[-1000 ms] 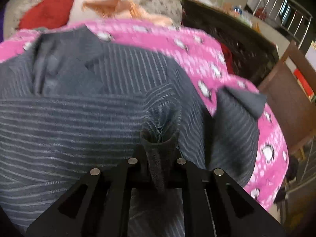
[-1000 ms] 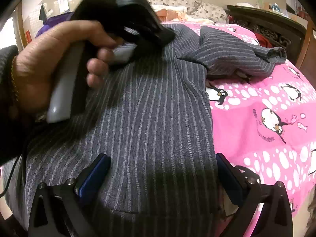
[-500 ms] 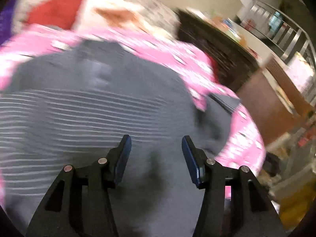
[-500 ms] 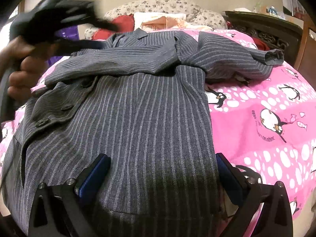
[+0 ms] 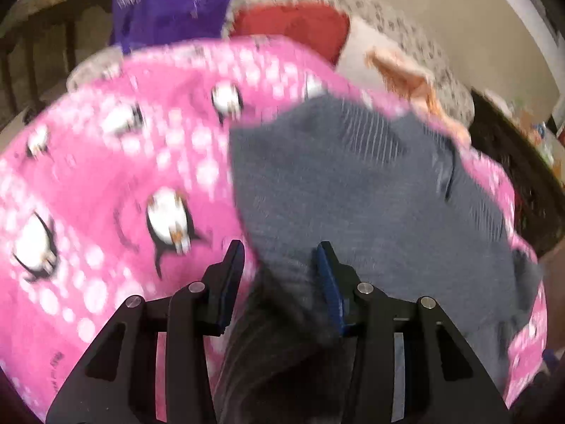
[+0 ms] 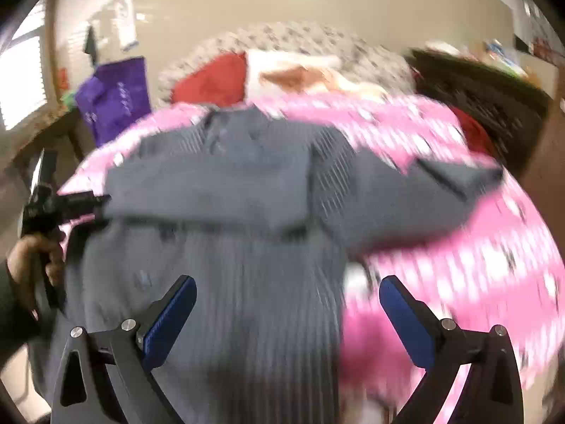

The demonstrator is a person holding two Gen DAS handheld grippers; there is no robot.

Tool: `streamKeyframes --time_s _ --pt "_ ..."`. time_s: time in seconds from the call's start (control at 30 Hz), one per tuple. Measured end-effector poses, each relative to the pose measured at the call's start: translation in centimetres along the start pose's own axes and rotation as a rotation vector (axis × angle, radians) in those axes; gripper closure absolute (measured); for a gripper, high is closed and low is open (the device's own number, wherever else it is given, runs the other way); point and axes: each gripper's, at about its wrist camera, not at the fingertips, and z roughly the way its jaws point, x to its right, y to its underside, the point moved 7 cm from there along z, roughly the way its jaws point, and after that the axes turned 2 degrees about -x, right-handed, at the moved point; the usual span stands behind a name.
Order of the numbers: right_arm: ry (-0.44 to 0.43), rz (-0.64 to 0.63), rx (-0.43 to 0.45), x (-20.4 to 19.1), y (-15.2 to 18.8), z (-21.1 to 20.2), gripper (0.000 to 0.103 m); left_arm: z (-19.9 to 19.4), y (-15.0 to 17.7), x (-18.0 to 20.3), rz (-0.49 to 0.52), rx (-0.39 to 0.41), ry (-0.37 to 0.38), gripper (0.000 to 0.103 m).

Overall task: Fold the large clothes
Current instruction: 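Fold the held sleeve across the jacket front with the left gripper, then release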

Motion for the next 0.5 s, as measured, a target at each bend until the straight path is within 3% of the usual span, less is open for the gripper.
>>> streamKeyframes --time_s 0.13,0.23,0.33,0.43,0.5 --pt "-0.097 -0.036 0.063 -2.4 -6.1 4.4 0.002 0.0 -3.6 2.0 0.031 0.067 -0.018 0.059" --pt "-0.175 -0.053 0.015 -4.9 -8.1 9.1 0.007 2.5 -4.1 1.4 0.032 0.034 -0.052 0.059" --pt "-0.183 -0.029 -0.044 -4.5 -8.6 13.9 0.007 5.1 -3.1 -0.1 0.031 -0.011 -0.127 0.059" --pt "-0.083 -0.062 -0.150 -2.0 -7.0 19.4 0.010 6.0 -1.5 -0.4 0.043 -0.004 -0.108 0.057" --pt "-0.108 -0.070 -0.114 -1.2 -6.7 19.6 0.009 6.1 -1.4 -0.6 0.030 -0.009 -0.091 0.057"
